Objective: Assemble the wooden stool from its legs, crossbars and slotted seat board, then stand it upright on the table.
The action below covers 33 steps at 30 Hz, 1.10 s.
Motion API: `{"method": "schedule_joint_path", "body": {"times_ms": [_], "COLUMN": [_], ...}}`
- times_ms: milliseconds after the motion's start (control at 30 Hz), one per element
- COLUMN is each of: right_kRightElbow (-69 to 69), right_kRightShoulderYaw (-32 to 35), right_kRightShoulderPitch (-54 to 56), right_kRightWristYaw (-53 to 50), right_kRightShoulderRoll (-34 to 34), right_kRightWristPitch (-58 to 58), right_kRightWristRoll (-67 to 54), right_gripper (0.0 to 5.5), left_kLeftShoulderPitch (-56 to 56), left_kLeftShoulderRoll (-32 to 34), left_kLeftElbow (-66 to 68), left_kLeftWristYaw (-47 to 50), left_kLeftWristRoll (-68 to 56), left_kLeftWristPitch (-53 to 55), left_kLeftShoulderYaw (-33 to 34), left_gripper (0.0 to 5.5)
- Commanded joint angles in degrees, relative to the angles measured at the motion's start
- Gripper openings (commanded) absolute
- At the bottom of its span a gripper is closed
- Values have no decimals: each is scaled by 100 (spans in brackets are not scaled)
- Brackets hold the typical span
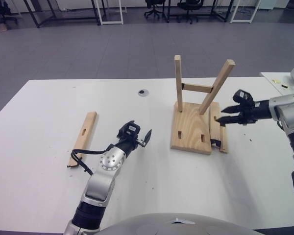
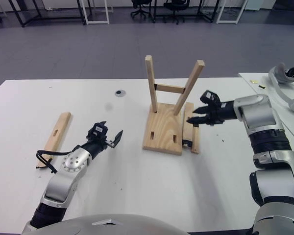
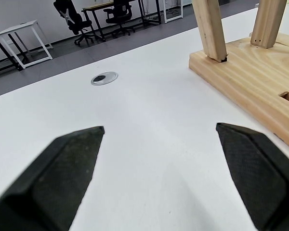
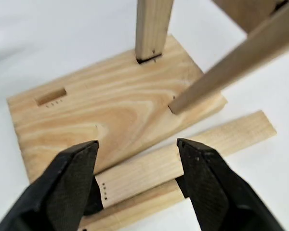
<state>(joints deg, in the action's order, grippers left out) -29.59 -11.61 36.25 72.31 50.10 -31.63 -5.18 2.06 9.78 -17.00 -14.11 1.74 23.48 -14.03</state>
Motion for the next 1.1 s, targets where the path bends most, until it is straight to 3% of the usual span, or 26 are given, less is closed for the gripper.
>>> {"method": "schedule_joint_path", "body": {"times_ms": [33, 200, 533, 867, 1000, 1100], "right_kRightElbow": [-803, -1096, -1594, -2773, -2940, -3122], "right_kRightShoulderYaw": [-127, -242, -959, -388, -746, -802], "right_kRightShoulderPitch": [-38, -44, -222, 236, 97, 82], "right_kRightWristYaw": [-99, 26, -1041, -574, -518, -1030], "right_kRightShoulderRoll": [-56, -275, -393, -651, -591, -580], "right_kRightWristPitch": [350, 529, 1673, 1247, 1417, 1733], "right_kRightWristRoll": [305, 447, 1760, 1324, 1692, 1891], "right_gripper": [306, 306, 306, 306, 245, 194], "left_kLeftShoulderPitch": [15, -29, -51, -63, -55, -53], "left_kLeftShoulderRoll": [-3, -122, -55, -48, -47, -33], "left_kLeftElbow": [-70, -151, -166, -52, -50, -42], "left_kLeftWristYaw": [-13, 6, -38, 13, 3, -15], "left_kLeftWristRoll": [-3, -133, -54, 6, 22, 26], "left_kLeftWristPitch": [77, 181, 210, 86, 66, 83], "left_kLeftShoulderYaw": [-3, 76, 10, -89, -94, -98], "left_gripper": [430, 430, 430, 430, 430, 430]}}
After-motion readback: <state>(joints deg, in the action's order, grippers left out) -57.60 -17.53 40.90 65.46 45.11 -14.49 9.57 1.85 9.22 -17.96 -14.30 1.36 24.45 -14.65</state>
